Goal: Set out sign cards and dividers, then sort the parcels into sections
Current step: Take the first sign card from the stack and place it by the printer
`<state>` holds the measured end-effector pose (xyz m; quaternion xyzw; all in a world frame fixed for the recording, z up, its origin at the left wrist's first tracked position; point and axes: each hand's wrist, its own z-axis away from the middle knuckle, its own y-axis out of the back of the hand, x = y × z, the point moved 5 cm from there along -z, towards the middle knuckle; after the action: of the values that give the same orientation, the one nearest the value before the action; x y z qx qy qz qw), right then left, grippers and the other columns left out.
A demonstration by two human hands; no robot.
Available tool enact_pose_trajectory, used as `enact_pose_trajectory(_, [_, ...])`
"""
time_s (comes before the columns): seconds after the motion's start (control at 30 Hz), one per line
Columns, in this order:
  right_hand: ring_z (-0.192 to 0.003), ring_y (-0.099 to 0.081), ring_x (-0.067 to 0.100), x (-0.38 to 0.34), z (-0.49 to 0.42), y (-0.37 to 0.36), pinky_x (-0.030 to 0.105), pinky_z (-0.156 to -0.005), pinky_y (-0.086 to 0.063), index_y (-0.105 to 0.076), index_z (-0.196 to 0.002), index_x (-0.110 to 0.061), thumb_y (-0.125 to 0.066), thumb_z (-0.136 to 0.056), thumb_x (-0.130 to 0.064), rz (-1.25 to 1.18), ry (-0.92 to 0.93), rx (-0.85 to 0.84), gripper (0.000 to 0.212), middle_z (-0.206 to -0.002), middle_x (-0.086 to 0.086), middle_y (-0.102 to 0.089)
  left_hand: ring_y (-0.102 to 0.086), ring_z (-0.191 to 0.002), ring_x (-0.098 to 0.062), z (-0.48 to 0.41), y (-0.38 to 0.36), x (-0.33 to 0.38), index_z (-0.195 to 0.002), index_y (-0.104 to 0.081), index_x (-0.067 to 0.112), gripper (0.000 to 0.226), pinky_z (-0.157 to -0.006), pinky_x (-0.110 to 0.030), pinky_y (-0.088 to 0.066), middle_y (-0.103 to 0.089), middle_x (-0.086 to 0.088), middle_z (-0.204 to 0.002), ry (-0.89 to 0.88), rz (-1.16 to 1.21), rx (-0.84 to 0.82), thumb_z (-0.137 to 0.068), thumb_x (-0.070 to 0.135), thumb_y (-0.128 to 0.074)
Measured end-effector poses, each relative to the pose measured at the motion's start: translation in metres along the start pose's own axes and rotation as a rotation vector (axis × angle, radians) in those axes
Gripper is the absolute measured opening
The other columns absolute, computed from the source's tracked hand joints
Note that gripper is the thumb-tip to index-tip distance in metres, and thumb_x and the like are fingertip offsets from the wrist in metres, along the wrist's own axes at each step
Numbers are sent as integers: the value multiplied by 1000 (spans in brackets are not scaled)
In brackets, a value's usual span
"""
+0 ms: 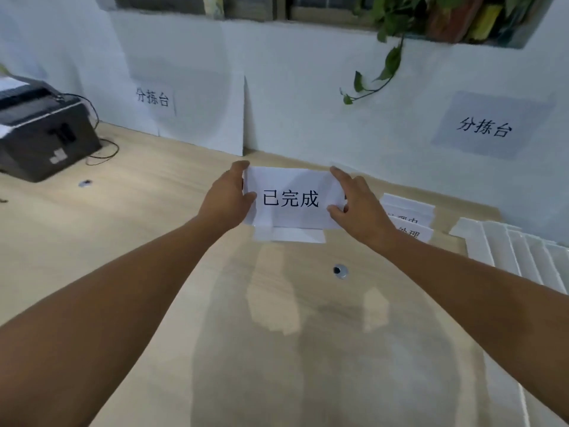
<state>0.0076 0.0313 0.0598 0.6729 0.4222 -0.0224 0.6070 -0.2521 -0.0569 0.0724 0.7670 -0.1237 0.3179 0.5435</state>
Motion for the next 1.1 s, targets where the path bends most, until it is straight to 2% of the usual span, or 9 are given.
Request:
enact_pose_trajectory(0.17, [-82,-55,25,-132,-23,-64,40,-81,-52,-25,-158,-36,-63,-94,-26,16,99,-28,75,-125,6,-42,-57,-96,-27,28,115,-94,-153,-36,20,65,-78,-33,-41,-58,-3,-109,70,-19,100,-96,16,-66])
enact_pose_trajectory(0.27, [-94,-57,27,-218,-31,-114,37,-84,-50,-27,-157,-35,-65,-92,-25,-4,149,-37,76,-123,3,-43,-54,-93,-24,48,189,-164,-153,-36,21,62,-75,-32,-41,-57,-1,-109,86,-46,147,-97,14,-63])
enact_pose_trajectory(0.37, [-104,-59,28,-303,-34,-172,41,-92,-51,-26,-158,-36,-65,-92,-26,-36,177,-59,77,-131,3,-43,-54,-92,-23,68,262,-235,-153,-37,23,61,-73,-33,-42,-56,1,-109,109,-82,173,-98,13,-61])
enact_pose_trajectory(0.4, [-103,-59,28,-330,-36,-190,43,-91,-52,-26,-158,-36,-64,-92,-26,-42,186,-63,77,-132,3,-43,-54,-93,-23,74,284,-257,-152,-37,22,61,-73,-35,-44,-56,1,-108,115,-95,184,-97,12,-62])
enact_pose_trajectory(0.5, [-82,-61,27,-399,-47,-237,44,-74,-57,-26,-155,-41,-60,-92,-27,-72,189,-64,74,-120,1,-43,-59,-93,-25,87,341,-315,-150,-39,23,60,-77,-38,-51,-60,0,-106,128,-110,225,-96,12,-62])
enact_pose_trajectory(0.6, [-85,-60,31,-450,-63,-282,48,-75,-57,-26,-155,-41,-61,-92,-25,-76,187,-88,74,-118,1,-41,-60,-92,-25,89,381,-372,-149,-40,25,59,-71,-34,-46,-62,-2,-108,167,-103,234,-96,13,-63])
enact_pose_trajectory(0.77, [-82,-58,30,-490,-96,-343,44,-77,-56,-24,-155,-43,-60,-92,-26,-55,176,-107,75,-116,0,-41,-60,-99,-23,68,407,-445,-148,-41,26,57,-70,-34,-48,-64,-5,-118,193,-99,255,-97,16,-63])
enact_pose_trajectory(0.93, [-85,-57,29,-506,-156,-415,40,-73,-54,-24,-154,-41,-61,-91,-27,-31,163,-125,74,-116,0,-39,-63,-101,-28,11,411,-524,-147,-42,23,56,-77,-41,-54,-66,-11,-122,209,-122,223,-96,17,-64])
enact_pose_trajectory(1.1, [-84,-58,29,-496,-240,-491,41,-70,-54,-24,-151,-44,-62,-91,-26,-34,89,-142,73,-117,0,-39,-57,-94,-22,-75,391,-603,-143,-45,22,55,-72,-34,-43,-66,-4,-112,202,-111,201,-93,13,-64])
